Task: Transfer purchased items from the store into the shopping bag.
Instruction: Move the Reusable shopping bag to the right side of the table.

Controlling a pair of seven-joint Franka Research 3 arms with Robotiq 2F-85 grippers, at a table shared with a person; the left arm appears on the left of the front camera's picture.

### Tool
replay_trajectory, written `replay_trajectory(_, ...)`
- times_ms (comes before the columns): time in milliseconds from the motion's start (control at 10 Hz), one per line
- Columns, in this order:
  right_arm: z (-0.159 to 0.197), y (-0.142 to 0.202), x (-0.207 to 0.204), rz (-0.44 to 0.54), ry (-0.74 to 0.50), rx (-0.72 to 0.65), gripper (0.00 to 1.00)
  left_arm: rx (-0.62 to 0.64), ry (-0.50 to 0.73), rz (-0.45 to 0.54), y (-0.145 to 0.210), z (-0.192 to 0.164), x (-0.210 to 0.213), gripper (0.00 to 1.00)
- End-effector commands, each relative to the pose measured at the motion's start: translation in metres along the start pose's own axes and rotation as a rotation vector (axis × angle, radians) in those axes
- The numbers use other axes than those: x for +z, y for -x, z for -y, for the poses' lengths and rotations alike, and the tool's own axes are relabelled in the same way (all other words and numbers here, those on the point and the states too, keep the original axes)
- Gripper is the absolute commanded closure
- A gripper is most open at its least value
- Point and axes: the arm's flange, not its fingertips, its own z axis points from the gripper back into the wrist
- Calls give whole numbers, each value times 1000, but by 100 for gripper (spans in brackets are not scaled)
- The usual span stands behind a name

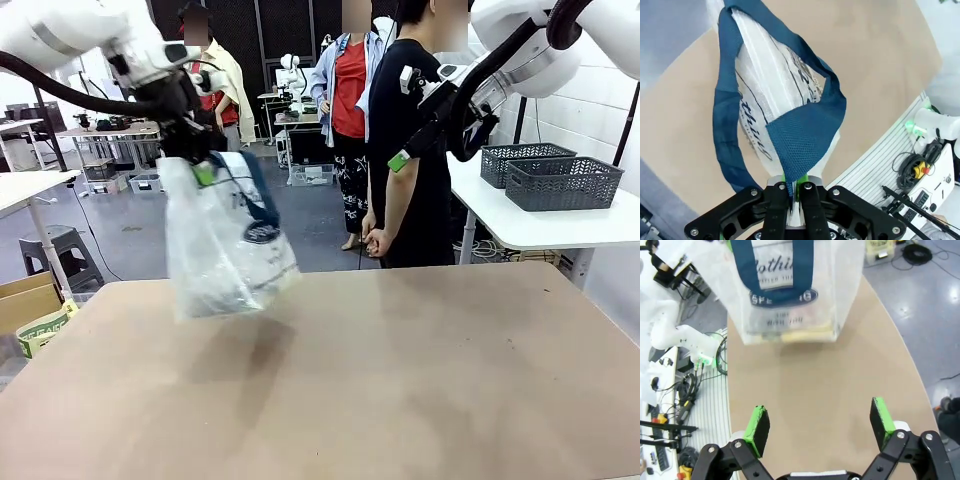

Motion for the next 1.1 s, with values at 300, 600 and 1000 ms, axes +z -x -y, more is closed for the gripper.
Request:
replay_trajectory(300, -1, -1, -1, 11, -9, -13, 0, -42, -266, 106, 88, -72, 50, 100)
replay_trajectory(600, -1, -1, -1, 11, -9, -13, 0, 15, -346, 147, 160, -98, 67, 100)
replay_trajectory(1000, -1, -1, -1, 11, -9, -13, 0, 113, -358, 184, 227, -114, 38, 100)
